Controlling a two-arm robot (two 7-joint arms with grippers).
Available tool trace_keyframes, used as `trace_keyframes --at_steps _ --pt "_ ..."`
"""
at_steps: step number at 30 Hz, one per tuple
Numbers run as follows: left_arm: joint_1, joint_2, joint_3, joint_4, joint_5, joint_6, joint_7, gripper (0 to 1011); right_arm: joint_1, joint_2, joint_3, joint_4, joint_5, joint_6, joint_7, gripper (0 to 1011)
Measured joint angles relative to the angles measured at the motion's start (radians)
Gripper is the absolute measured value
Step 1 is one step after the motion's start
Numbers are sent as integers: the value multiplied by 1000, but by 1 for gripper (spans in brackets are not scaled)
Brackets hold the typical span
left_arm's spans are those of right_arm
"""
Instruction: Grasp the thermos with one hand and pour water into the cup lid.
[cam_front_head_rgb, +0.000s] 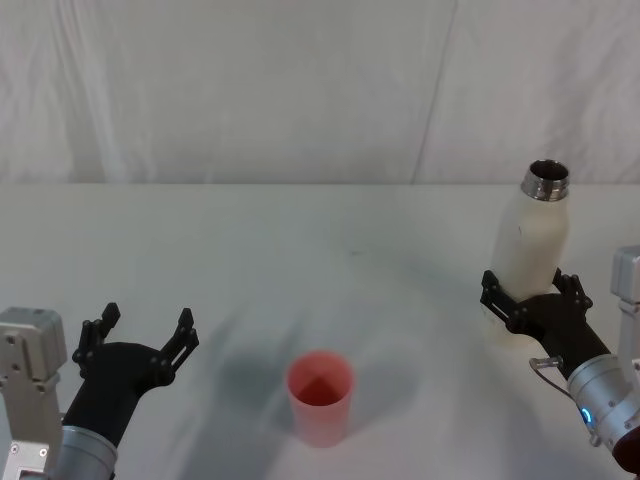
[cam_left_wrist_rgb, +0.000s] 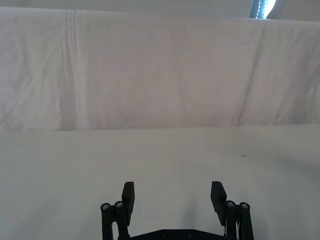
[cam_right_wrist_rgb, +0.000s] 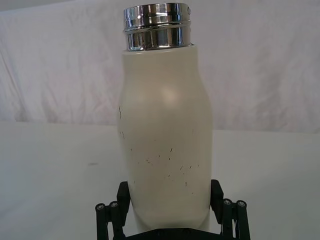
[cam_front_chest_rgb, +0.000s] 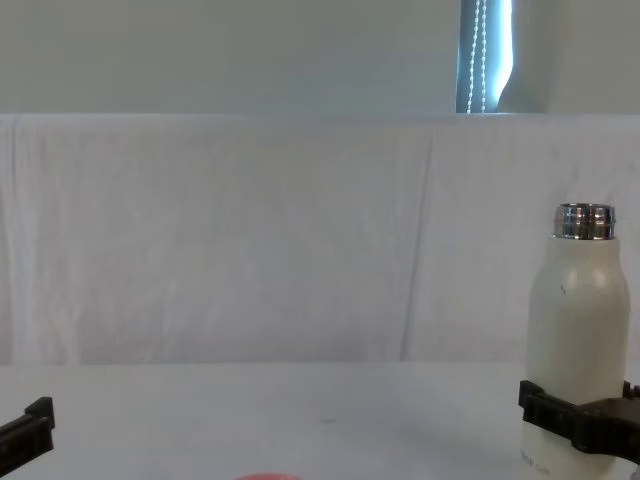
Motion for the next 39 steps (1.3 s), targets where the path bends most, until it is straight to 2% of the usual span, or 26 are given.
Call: trace_keyframes --at_steps 6,33,39 --pt "0 0 0 0 0 0 0 1001 0 0 0 -1 0 1 1 957" --pt "0 0 0 0 0 0 0 1001 -2 2 0 -3 1 3 1 955" --pt "0 0 0 0 0 0 0 1001 -12 12 -9 -34 -16 2 4 953"
